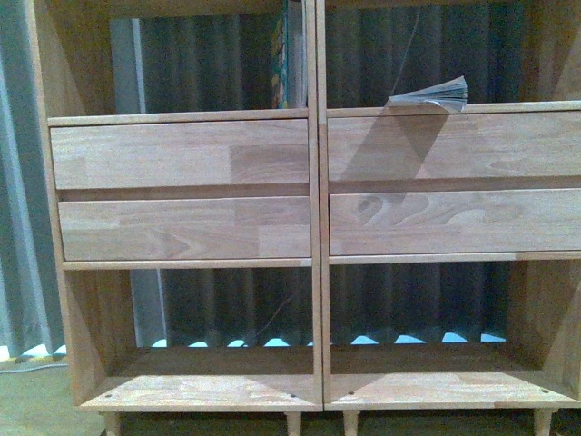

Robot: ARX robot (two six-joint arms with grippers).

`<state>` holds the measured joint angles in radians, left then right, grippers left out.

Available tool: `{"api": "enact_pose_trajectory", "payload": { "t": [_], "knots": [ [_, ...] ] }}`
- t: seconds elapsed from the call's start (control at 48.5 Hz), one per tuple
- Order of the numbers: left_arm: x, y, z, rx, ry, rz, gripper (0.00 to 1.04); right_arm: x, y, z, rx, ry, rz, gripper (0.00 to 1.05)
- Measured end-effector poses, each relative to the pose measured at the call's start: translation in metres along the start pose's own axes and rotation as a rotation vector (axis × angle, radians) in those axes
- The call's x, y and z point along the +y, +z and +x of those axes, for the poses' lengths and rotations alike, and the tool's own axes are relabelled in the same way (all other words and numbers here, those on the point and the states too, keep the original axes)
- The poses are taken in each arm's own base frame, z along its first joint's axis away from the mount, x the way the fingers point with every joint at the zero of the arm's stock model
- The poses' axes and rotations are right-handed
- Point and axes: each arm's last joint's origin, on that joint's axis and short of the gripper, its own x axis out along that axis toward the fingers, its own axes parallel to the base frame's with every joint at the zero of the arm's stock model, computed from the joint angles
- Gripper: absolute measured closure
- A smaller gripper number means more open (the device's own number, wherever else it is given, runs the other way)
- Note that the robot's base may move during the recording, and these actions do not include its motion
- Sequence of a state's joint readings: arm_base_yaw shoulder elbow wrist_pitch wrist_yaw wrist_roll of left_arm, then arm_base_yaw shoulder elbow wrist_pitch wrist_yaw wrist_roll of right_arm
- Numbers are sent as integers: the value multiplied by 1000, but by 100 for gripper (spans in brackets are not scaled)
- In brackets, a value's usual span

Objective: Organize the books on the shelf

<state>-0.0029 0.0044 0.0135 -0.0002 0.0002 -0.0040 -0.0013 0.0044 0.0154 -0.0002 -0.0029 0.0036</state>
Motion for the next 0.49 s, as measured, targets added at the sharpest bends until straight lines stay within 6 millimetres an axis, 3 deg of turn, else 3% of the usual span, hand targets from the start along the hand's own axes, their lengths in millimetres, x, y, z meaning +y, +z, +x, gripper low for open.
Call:
{"api": "enact_pose_trajectory", "payload": {
  "t": [0.494],
  "knots": [
    [0, 0, 0, 0, 0, 0, 7, 0, 0, 0, 0, 0, 0, 7]
  ]
}}
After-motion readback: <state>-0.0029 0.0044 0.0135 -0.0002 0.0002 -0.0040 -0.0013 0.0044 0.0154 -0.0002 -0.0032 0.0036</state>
